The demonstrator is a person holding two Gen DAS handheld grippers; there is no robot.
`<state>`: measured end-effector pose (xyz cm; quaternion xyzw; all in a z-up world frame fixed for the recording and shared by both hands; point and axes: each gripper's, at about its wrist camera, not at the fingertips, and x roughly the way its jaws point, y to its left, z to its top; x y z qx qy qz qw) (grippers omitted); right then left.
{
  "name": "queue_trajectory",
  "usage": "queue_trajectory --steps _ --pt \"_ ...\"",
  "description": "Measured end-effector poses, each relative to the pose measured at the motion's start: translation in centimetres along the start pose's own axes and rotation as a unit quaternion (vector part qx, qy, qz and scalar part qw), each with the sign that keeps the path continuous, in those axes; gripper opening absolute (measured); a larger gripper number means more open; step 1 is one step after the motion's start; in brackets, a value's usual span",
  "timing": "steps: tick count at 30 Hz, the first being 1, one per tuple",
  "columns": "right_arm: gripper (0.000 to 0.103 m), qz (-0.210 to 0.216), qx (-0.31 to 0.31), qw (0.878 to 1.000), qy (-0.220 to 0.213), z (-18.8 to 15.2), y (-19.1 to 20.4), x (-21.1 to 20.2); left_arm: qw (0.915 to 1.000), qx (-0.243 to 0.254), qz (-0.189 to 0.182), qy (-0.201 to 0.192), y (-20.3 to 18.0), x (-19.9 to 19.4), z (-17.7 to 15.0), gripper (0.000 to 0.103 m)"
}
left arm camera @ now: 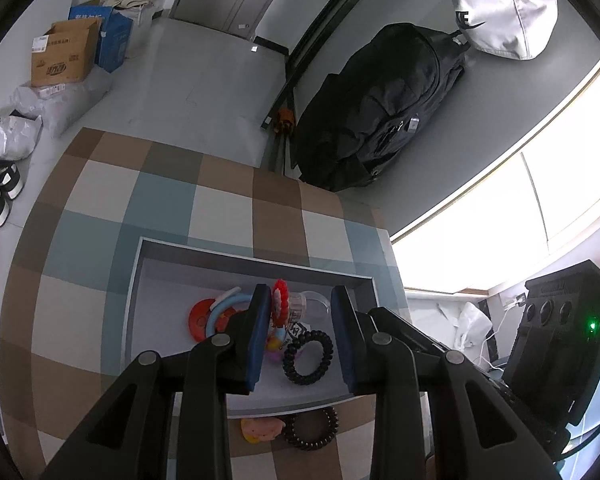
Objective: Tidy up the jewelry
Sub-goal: 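Carry the pacifier and white piece into the gray box and open both grippers, then raise both open grippers away from the gray box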
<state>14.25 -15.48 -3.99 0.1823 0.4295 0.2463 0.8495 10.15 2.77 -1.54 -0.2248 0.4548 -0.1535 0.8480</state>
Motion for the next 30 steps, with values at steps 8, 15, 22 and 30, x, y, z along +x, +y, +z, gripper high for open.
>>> queue_trajectory --steps 8,15,22,30 --pt "0.037 0.017 0.004 1.0 -0.008 0.0 -0.3 -0.7 0.9997 -0.012 0.019 0.014 -0.4 0.1 -0.1 0.061" --pt "0.086 0.013 0.009 0.999 -0.051 0.1 -1.3 -3.1 0.9991 0.004 0.041 -0.01 -0.7 -0.9 -0.1 0.072" --pt "0.103 -0.015 -0.002 0.998 -0.058 -0.3 -1.6 -3.9 0.9972 0.01 0.073 -0.012 -0.7 -0.8 -0.6 0.072" --pt "0.103 -0.04 -0.039 0.997 -0.049 -1.7 -1.0 -4.1 0.9918 0.057 0.108 -0.035 -2.1 -2.3 -1.9 0.073"
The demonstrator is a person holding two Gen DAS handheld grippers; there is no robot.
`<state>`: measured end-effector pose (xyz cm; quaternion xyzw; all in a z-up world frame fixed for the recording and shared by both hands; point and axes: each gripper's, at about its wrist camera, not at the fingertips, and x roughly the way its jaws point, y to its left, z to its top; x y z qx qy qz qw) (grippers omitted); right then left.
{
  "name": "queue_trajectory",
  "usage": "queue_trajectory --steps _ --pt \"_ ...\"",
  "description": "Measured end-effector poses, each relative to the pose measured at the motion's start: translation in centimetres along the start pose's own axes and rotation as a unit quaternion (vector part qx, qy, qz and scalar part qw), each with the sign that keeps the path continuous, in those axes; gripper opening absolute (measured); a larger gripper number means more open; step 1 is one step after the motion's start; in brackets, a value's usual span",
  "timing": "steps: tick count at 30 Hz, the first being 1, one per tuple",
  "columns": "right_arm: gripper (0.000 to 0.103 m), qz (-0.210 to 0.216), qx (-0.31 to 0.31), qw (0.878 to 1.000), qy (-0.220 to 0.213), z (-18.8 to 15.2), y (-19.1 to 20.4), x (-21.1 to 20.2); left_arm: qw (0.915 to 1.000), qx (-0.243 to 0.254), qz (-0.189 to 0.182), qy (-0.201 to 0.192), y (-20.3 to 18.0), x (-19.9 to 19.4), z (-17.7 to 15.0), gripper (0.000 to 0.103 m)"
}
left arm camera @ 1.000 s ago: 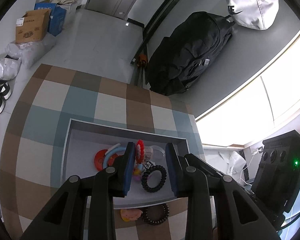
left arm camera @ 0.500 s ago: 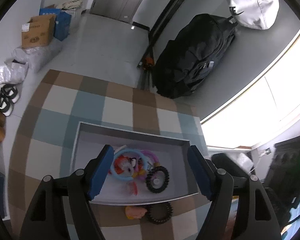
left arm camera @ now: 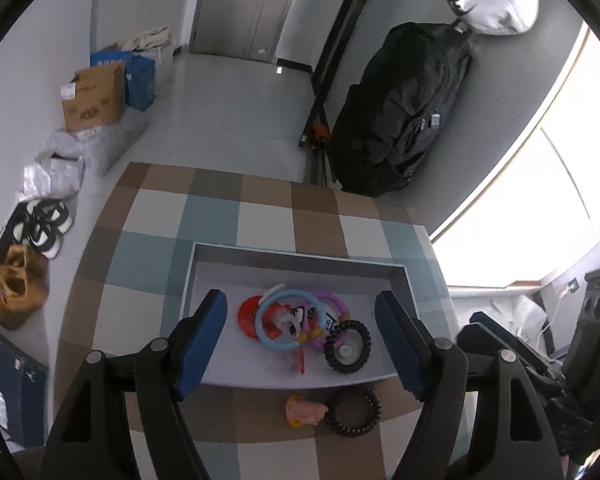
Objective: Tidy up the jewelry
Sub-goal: 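Raise both open grippers away from the gray box, then close the left gripper on the pink pig toy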
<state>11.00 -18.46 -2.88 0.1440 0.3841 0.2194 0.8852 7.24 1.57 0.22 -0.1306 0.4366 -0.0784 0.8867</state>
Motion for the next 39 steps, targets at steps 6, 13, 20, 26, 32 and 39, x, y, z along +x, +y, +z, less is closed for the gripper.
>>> queue_trajectory --steps 6,13,20,26,32,39 --pt "0.103 -0.018 -0.03 0.999 0.005 -1.0 0.9 -0.6 0.9996 0.026 0.01 -0.01 -0.4 -0.8 -1.4 0.073" --pt "0.103 -0.041 -0.051 0.998 0.018 -2.6 1.2 -0.6 0.9998 0.02 0.007 0.006 0.3 -0.6 -3.1 0.073" --pt "0.103 -0.061 -0.055 0.996 0.034 -4.2 0.7 -0.7 0.9998 0.006 -0.003 0.021 1.0 -1.0 -4.8 0.073" --pt "0.103 -0.072 -0.064 0.994 0.044 -5.1 0.7 -0.9 0.9986 0.003 -0.012 0.051 0.9 -0.4 -6.2 0.073" --pt "0.103 -0.078 -0.054 0.994 0.056 -5.4 0.3 -0.8 0.9967 -0.013 -0.007 0.079 1.6 1.3 -7.1 0.073" --pt "0.103 -0.082 -0.048 0.993 0.065 -5.6 -0.1 -0.7 0.9956 -0.023 -0.033 0.085 1.6 2.1 -7.4 0.073"
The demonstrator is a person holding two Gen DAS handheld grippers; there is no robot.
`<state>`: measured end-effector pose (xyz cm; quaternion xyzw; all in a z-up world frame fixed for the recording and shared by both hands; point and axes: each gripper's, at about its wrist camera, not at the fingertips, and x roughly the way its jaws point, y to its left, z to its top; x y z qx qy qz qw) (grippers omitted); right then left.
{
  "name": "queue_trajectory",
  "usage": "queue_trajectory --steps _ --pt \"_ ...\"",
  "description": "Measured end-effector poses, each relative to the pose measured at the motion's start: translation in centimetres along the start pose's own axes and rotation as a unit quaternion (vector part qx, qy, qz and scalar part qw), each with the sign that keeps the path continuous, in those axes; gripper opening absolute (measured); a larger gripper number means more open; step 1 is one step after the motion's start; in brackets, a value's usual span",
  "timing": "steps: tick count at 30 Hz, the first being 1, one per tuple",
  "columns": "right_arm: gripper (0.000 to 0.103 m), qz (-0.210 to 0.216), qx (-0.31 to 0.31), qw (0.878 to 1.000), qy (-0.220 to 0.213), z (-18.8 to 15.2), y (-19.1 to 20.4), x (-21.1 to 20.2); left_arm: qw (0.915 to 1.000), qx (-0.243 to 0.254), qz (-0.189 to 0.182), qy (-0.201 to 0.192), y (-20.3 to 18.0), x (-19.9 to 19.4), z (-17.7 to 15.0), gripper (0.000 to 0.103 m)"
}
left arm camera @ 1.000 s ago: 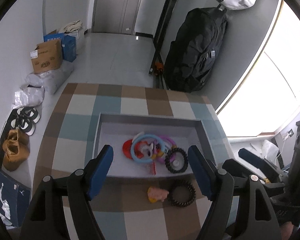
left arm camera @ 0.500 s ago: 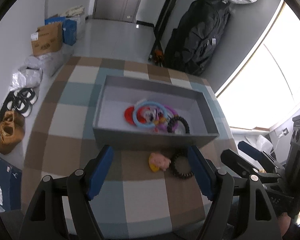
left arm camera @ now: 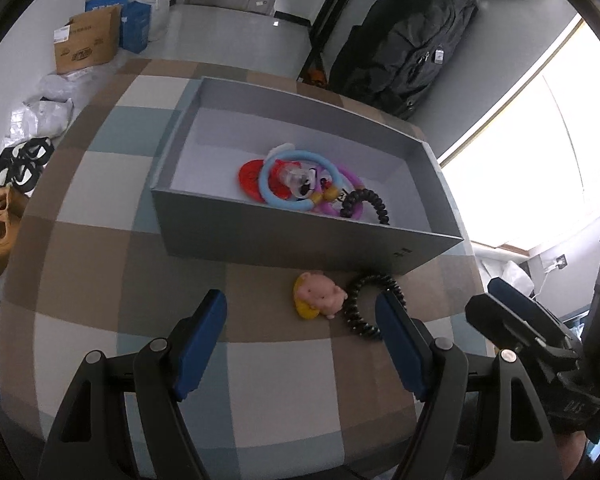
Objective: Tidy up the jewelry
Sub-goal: 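Close the left gripper on the pink pig toy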
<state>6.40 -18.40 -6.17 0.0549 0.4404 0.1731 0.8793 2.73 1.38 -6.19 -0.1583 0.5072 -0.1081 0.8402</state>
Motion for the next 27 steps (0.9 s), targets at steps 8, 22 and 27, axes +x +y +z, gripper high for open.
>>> queue_trajectory --steps 8,22,27 --pt "0.103 0.0 0.009 1.0 0.01 -0.2 -0.5 0.0 1.0 -0.007 -0.004 -0.004 -0.7 0.7 0.0 0.072" --pt "0.103 0.01 0.026 0.999 0.024 -0.3 -1.1 0.4 0.9998 0.011 0.0 0.015 -1.2 1.8 0.1 0.02" --pt "0.103 0.011 0.02 0.999 0.022 -0.3 -0.3 0.3 0.9997 0.0 -0.009 0.022 -0.8 1.7 0.3 0.02"
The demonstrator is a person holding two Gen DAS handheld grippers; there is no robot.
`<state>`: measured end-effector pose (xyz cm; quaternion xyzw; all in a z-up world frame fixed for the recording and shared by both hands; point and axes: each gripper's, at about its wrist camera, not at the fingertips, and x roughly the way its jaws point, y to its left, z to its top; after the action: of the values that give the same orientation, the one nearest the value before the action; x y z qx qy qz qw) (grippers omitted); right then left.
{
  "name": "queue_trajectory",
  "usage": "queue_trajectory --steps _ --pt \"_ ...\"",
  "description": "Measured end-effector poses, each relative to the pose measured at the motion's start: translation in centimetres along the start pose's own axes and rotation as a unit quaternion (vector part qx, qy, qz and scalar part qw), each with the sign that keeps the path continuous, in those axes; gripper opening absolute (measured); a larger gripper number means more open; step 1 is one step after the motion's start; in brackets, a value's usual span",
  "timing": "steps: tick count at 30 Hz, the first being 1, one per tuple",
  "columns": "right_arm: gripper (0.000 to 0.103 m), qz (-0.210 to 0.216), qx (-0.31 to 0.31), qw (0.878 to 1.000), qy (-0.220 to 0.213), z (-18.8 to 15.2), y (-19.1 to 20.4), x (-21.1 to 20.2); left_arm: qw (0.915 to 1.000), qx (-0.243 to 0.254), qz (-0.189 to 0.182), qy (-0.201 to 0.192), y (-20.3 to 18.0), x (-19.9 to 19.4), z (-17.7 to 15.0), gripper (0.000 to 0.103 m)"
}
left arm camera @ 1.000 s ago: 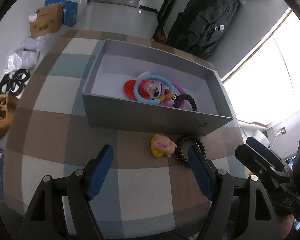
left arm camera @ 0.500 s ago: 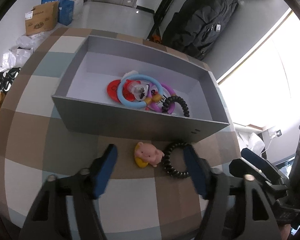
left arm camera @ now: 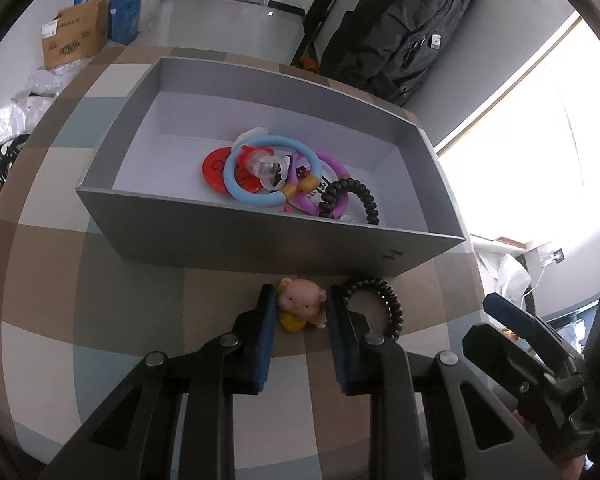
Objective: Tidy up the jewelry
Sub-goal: 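Close the left gripper on the pink pig toy, then lift the pink pig with the left gripper while the right gripper grasps the last black bracelet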
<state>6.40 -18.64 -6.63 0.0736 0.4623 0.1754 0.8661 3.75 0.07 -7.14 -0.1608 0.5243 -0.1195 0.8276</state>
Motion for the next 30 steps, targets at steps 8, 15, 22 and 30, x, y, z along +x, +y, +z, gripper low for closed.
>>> queue_trajectory --steps 8,15,22,30 --pt "0.103 -0.014 0.001 1.0 0.01 -0.4 -0.1 0.6 1.0 -0.005 0.001 0.006 0.4 -0.1 0.5 0.02" --pt "0.103 -0.011 0.009 1.0 0.024 -0.8 -0.5 1.0 0.9999 -0.005 -0.011 -0.005 0.5 -1.3 0.5 0.02" --pt "0.103 -0.023 -0.033 0.999 0.036 -1.4 0.9 2.1 0.9989 -0.018 -0.035 -0.027 1.7 -3.8 0.6 0.02" --pt "0.103 -0.043 -0.076 0.995 0.049 -2.2 2.8 3.5 0.9958 -0.059 -0.054 -0.045 3.8 -5.9 1.3 0.02"
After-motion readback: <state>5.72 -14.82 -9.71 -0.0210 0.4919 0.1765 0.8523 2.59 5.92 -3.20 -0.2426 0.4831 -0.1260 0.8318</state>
